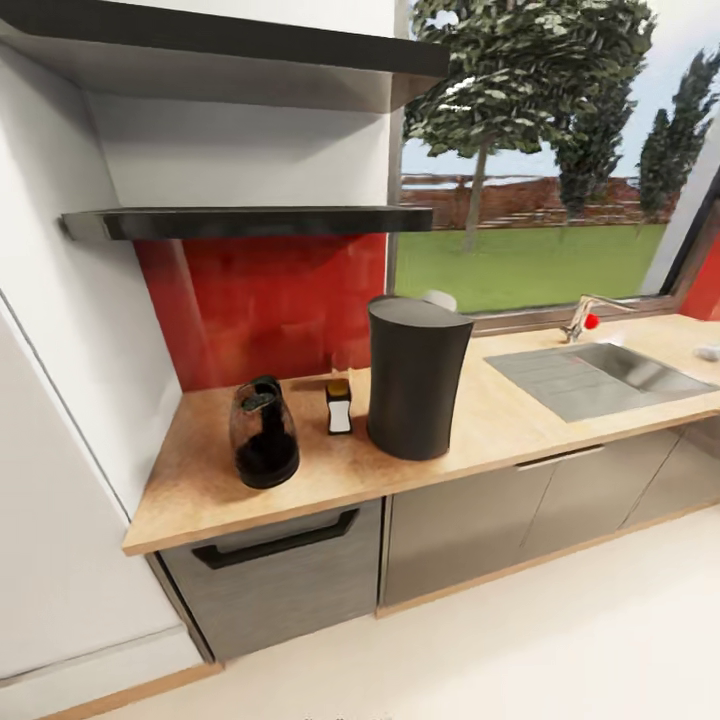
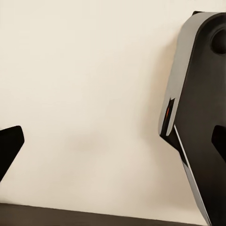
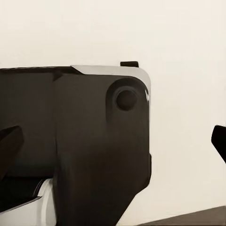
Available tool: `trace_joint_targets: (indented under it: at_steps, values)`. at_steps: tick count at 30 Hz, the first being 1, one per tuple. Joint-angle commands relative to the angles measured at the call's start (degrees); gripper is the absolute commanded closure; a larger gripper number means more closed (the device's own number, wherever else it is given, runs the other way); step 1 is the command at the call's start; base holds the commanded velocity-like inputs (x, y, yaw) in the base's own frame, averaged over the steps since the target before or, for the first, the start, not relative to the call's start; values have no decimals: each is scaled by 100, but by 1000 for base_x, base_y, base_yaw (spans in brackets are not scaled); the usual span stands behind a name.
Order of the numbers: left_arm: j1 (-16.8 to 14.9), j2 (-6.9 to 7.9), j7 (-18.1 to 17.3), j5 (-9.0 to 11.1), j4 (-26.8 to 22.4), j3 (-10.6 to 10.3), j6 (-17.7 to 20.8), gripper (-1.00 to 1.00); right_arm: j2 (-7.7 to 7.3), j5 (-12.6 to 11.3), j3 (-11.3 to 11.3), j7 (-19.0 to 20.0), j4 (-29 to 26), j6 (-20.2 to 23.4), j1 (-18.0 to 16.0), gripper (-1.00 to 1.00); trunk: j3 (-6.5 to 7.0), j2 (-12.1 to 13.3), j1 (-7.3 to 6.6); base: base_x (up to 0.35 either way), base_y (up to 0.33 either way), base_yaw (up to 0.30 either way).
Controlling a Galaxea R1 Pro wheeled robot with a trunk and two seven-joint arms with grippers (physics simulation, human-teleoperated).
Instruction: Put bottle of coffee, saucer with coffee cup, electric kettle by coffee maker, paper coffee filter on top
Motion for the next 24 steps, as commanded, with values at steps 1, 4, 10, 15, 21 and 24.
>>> trace_joint_targets:
  at_steps: [1,4,10,15,21,24]
  values:
    - [3,0,-6,20,-10,22,-8,-100,1,44,-50,14,2,-16,-4,-100,-11,-11,2,-130,142,-267]
    - [2,1,-6,20,-10,22,-8,-100,2,44,-50,14,2,-16,-4,-100,-11,-11,2,-123,128,-267]
    - [-29,28,-39,2,-43,55,25,-100,-26,64,-25,-12,-7,-49,-30,-100,-11,-11,2,-82,83,-222]
    - [-128,59,-199,88,-206,149,-138,-100,62,75,-24,-7,-7,-23,-32,-100,-11,-11,2,0,0,0]
    - [70,-135,-4,88,-8,-51,-330,-100,39,71,-34,-5,-7,1,-30,-100,-11,-11,2,0,0,0]
    - [169,-232,92,77,89,-150,-427,-100,16,71,-34,-11,-5,2,-30,-100,-11,-11,2,0,0,0]
